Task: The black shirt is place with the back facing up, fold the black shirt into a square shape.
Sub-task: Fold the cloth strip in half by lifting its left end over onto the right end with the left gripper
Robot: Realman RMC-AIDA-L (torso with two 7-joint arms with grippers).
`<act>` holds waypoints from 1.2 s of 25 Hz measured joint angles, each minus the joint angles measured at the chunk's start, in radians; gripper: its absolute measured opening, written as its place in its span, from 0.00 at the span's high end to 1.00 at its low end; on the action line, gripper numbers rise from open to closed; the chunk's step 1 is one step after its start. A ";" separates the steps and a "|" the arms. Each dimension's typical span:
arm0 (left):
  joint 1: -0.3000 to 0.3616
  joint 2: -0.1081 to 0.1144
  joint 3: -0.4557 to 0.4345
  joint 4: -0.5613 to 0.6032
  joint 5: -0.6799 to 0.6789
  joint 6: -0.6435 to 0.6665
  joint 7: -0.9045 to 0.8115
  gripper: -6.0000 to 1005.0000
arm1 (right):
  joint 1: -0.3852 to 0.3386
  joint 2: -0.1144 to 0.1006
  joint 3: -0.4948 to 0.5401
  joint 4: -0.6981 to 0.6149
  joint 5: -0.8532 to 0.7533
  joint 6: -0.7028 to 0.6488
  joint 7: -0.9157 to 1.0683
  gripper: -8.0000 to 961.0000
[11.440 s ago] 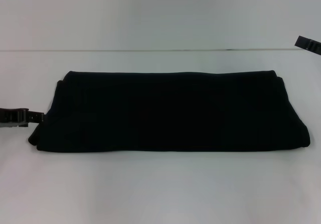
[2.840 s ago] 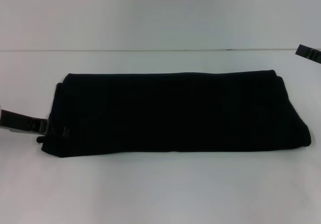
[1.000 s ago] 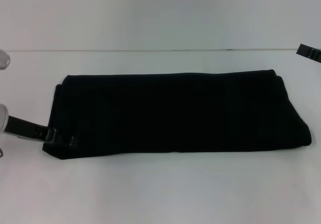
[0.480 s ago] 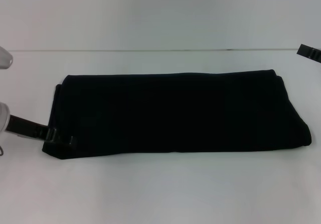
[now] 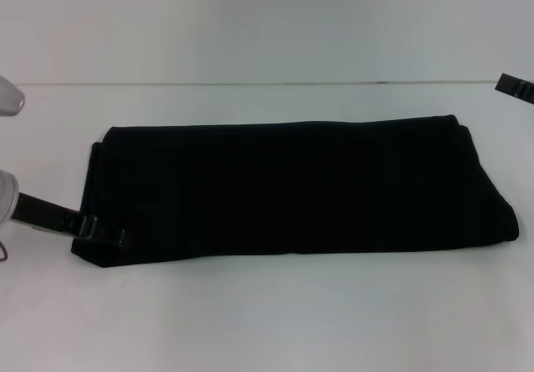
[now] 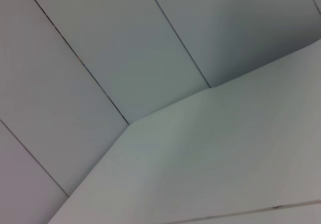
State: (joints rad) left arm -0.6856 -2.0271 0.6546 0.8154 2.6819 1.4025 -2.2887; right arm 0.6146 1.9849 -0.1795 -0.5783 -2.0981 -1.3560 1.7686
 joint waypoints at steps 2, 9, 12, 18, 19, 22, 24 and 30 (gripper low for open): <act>-0.002 0.000 0.000 -0.001 -0.001 -0.002 0.001 0.37 | -0.002 0.000 0.000 0.000 0.000 0.000 0.000 0.24; -0.009 0.000 0.000 -0.003 -0.006 -0.009 0.011 0.37 | -0.005 0.000 0.000 0.001 0.003 0.000 -0.001 0.24; -0.009 -0.001 0.001 -0.003 -0.006 -0.003 0.010 0.37 | -0.005 0.001 0.000 0.001 0.003 0.000 -0.001 0.24; 0.000 0.001 -0.005 0.003 -0.005 0.017 0.004 0.37 | -0.006 0.001 0.000 0.000 0.003 0.000 -0.002 0.24; 0.000 0.001 -0.006 0.003 -0.004 0.019 0.004 0.37 | -0.006 0.001 0.000 0.000 0.003 0.000 -0.002 0.24; -0.001 0.001 -0.003 0.001 -0.005 0.024 0.006 0.37 | -0.006 0.002 0.000 0.000 0.003 0.000 -0.002 0.24; -0.007 -0.001 -0.001 -0.003 -0.006 0.024 0.009 0.37 | -0.006 0.002 0.000 0.000 0.003 0.000 -0.002 0.24; -0.025 -0.005 0.000 -0.009 -0.008 0.000 0.021 0.37 | -0.006 0.002 0.000 0.000 0.003 0.000 -0.002 0.24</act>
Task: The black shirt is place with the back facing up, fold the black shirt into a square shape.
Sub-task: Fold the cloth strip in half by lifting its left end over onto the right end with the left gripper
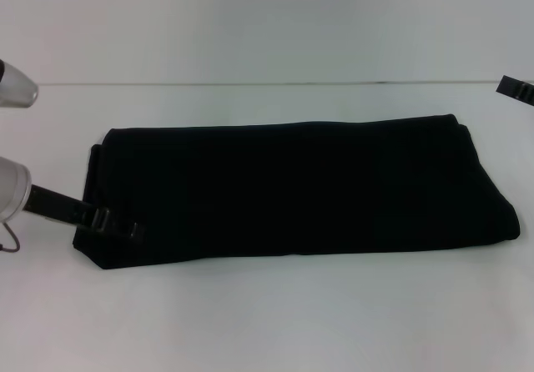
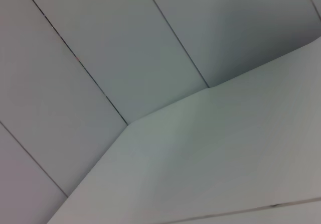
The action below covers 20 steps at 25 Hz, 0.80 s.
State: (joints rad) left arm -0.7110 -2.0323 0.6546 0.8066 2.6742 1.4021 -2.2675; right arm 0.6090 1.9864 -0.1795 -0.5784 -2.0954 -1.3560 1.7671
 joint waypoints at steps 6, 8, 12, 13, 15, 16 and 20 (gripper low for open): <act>-0.002 0.002 0.000 -0.018 0.009 -0.009 -0.002 0.37 | 0.000 0.000 0.000 0.000 0.000 0.000 0.000 0.24; 0.005 0.004 -0.001 -0.015 0.009 -0.002 -0.005 0.37 | -0.001 0.000 0.000 0.000 0.000 0.000 0.000 0.24; 0.012 0.007 -0.006 -0.012 0.011 0.013 -0.007 0.37 | -0.002 -0.001 0.000 0.000 0.000 -0.001 0.000 0.24; 0.012 0.007 -0.006 -0.012 0.011 0.014 -0.007 0.37 | -0.002 -0.001 0.000 0.000 0.000 -0.002 0.000 0.24; 0.014 0.007 -0.004 -0.011 0.013 0.014 -0.007 0.37 | -0.002 -0.001 0.000 -0.001 0.000 -0.005 0.000 0.24; 0.014 0.007 -0.003 -0.011 0.013 0.014 -0.007 0.37 | -0.002 -0.002 0.000 -0.001 0.000 -0.006 0.000 0.24; 0.009 0.007 -0.001 -0.008 0.014 0.011 -0.005 0.37 | -0.002 -0.003 0.000 -0.001 0.000 -0.006 0.000 0.24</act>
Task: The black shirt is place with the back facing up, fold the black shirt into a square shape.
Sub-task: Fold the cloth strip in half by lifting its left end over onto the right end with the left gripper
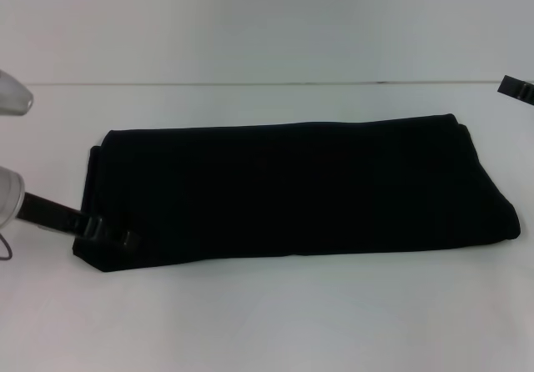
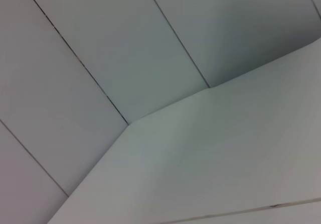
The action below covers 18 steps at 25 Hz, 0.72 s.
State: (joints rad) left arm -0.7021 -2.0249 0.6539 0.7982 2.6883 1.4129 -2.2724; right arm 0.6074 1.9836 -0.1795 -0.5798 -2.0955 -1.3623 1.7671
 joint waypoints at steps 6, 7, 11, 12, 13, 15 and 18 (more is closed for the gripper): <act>0.006 0.004 -0.006 0.034 0.007 -0.007 -0.009 0.37 | -0.002 0.000 0.000 0.000 0.000 -0.001 0.000 0.24; 0.007 0.007 -0.007 0.038 0.011 -0.007 -0.013 0.37 | -0.002 0.000 0.000 0.000 0.000 -0.001 0.000 0.24; 0.019 0.012 -0.008 0.068 0.027 -0.003 -0.026 0.37 | -0.003 0.000 0.000 0.000 0.000 -0.002 0.000 0.24; 0.022 0.012 -0.008 0.076 0.028 -0.001 -0.027 0.37 | -0.003 0.000 0.000 0.000 0.000 -0.001 0.000 0.24; 0.024 0.012 -0.008 0.086 0.028 0.001 -0.027 0.37 | -0.003 0.000 0.001 0.000 0.000 -0.001 0.000 0.24; 0.028 0.012 -0.008 0.101 0.028 0.002 -0.031 0.37 | -0.003 0.000 0.001 0.000 0.000 -0.001 0.000 0.24; 0.030 0.012 -0.008 0.113 0.028 0.010 -0.038 0.37 | -0.003 -0.001 0.002 0.000 0.000 -0.001 0.000 0.24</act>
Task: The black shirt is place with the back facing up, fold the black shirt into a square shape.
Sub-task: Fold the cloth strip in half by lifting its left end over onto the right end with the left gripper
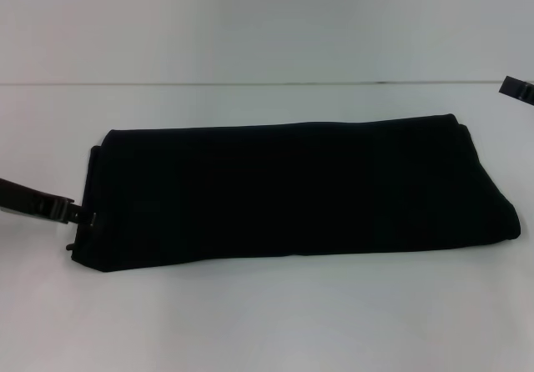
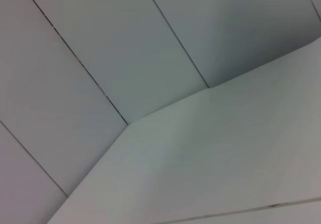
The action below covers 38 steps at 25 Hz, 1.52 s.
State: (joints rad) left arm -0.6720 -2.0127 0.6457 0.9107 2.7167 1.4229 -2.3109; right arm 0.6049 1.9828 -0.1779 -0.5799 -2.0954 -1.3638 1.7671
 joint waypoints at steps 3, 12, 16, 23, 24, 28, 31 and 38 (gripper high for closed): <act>0.000 -0.003 0.000 0.002 -0.001 0.018 -0.002 0.37 | 0.000 -0.001 0.000 0.000 0.000 0.000 0.000 0.24; -0.005 -0.013 0.003 0.026 -0.019 0.043 0.005 0.37 | 0.001 -0.001 -0.001 0.000 0.000 0.000 0.000 0.24; -0.011 -0.020 0.009 0.028 -0.019 0.046 0.009 0.37 | 0.001 -0.001 -0.002 0.000 0.000 0.000 0.000 0.24; -0.020 -0.023 0.010 0.000 -0.014 0.039 0.019 0.37 | -0.003 -0.001 -0.002 0.000 0.000 0.000 0.000 0.24; -0.020 -0.023 0.011 -0.002 -0.014 0.038 0.019 0.37 | -0.003 -0.001 -0.002 0.000 0.000 0.000 0.000 0.24; -0.020 -0.025 0.011 -0.005 -0.013 0.029 0.019 0.37 | -0.004 -0.001 -0.002 0.000 0.000 0.000 0.000 0.24; -0.019 -0.026 0.011 -0.006 -0.010 0.027 0.019 0.37 | -0.004 -0.001 -0.002 0.000 0.000 0.000 0.000 0.24; -0.017 -0.027 0.012 -0.006 -0.006 0.022 0.021 0.37 | -0.004 -0.001 -0.002 0.000 0.000 0.000 0.000 0.24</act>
State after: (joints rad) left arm -0.6892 -2.0401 0.6580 0.9049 2.7103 1.4447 -2.2900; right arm 0.6012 1.9818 -0.1795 -0.5798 -2.0954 -1.3637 1.7671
